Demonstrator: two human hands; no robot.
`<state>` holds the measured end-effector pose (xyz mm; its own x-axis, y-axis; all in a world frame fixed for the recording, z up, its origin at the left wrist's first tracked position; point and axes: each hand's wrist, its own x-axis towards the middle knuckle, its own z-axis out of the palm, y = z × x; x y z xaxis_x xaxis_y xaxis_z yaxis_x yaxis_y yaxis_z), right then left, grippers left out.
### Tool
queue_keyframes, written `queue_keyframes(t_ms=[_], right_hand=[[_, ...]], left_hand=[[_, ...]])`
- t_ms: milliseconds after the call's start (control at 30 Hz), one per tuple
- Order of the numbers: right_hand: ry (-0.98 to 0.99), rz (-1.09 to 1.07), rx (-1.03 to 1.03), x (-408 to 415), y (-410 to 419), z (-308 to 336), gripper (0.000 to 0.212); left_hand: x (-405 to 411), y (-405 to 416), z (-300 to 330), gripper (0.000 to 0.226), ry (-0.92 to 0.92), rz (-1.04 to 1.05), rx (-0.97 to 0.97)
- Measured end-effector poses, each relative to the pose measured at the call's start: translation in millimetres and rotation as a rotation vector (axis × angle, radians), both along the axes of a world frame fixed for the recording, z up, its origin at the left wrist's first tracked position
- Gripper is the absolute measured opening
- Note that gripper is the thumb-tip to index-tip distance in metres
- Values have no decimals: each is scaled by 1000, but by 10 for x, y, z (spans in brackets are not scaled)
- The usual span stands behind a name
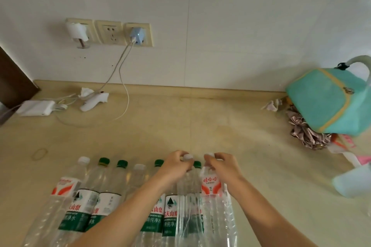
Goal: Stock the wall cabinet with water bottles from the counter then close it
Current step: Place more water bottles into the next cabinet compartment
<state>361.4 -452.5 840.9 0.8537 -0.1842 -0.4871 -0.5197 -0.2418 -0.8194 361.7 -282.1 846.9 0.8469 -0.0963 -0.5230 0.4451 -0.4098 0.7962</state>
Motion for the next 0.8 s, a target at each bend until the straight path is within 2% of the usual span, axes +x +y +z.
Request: queue_keyframes(t_ms=[167,267,333,400,467,567,800], right_hand=[[-23,-92,315,33,-48,192,12],[-123,-65,490,128,-85,484,22],[-243,-1,523,206,-101,702,34],[-362,36,485,287,-100,878,38],[-500,50,384,374,-93,961,31],[-632,103,214,484,-84,951,32],[-559,110,98,641,-21,649,31]], left_hand=[[86,72,131,32,-83,62,-156],[204,112,417,24,-209,65,-219],[295,133,639,23,-342,74,-207],[393,151,827,22,-485,114,-179],[474,162,945,23,-611,158,-173],[537,176,971,28,-723,145,-169],[588,245,680,35,-711,160,-104]])
